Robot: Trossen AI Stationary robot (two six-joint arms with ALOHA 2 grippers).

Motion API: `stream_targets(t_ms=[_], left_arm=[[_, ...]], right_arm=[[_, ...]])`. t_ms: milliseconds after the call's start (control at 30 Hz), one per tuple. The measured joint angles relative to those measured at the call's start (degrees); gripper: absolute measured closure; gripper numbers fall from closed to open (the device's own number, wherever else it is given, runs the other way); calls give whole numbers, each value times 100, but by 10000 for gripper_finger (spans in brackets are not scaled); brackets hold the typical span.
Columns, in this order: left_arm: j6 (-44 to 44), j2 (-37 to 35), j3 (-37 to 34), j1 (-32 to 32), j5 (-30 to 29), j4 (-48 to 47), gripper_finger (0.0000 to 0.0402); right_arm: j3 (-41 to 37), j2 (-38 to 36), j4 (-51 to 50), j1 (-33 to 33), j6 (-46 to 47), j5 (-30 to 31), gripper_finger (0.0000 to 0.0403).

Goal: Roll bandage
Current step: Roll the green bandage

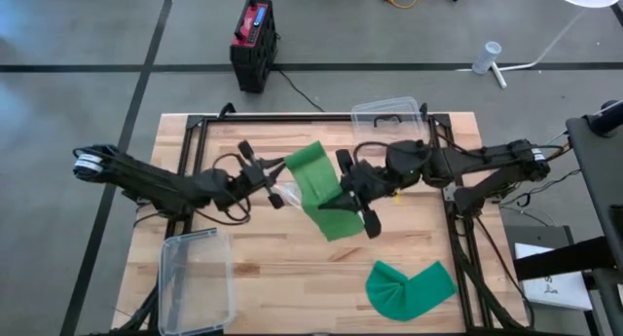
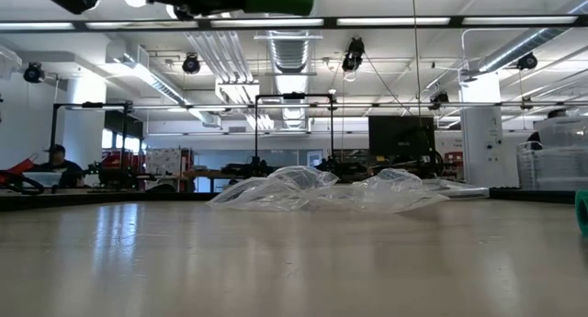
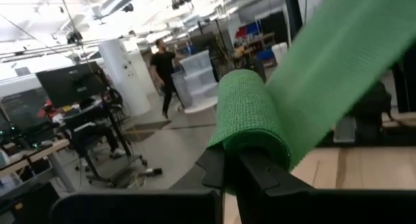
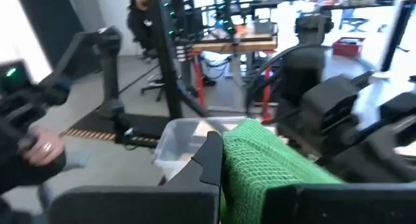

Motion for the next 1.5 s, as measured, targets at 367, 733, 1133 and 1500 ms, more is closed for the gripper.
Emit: stream_targets(t_ms=[367,733,1133,1500], left_arm=[[-262,659,7,-31,40,40,397],[-692,970,7,177,-233,205,397],[-898,936,24,456,-284,199,397],[-594,905,645,629,-304,254,397]], right_arm=[[110,0,37,-458,262,1,403],[186,33,182,-505,882,-17,403],[186,15,204,-305,1120,-45,403],[181,35,159,-113,1067,-47,403]])
